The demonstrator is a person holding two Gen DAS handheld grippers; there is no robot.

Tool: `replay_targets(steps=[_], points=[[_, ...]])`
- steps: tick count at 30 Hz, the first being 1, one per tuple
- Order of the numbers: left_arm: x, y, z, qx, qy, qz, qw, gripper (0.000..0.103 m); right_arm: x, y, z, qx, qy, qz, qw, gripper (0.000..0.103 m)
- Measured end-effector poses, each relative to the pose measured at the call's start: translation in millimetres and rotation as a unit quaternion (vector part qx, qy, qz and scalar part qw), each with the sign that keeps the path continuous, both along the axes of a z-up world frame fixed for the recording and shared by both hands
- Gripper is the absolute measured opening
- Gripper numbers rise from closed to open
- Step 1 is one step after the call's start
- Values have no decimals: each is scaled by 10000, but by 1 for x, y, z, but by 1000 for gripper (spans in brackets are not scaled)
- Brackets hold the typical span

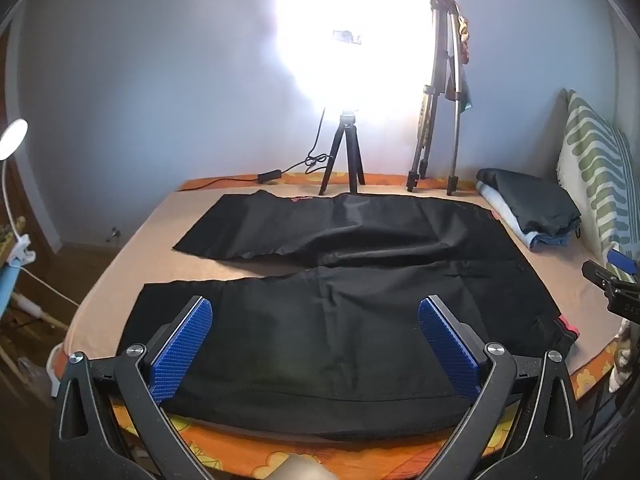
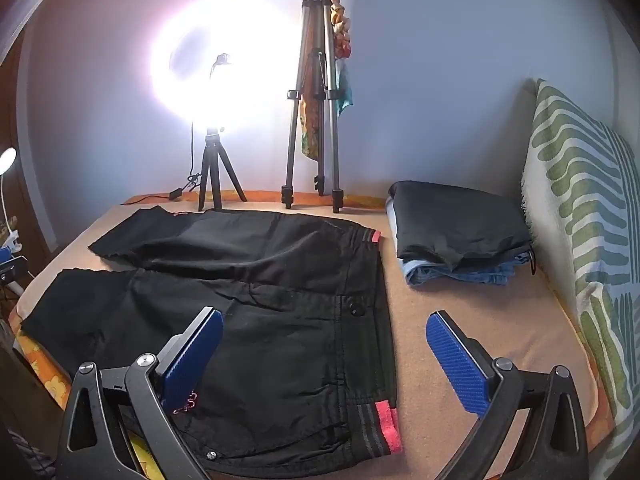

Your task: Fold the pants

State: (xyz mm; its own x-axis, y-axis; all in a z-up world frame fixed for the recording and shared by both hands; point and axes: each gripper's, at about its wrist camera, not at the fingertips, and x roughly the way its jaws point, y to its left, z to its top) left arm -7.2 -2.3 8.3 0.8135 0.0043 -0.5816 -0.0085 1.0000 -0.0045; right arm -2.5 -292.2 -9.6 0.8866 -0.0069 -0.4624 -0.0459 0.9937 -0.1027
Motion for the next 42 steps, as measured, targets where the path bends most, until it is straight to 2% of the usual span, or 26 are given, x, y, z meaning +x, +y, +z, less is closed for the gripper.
replay_targets(steps=[42], points=[[-4,-13,-3,14,-93,9,10000,103,-6,0,0,-141,-103,-70,9998,103]])
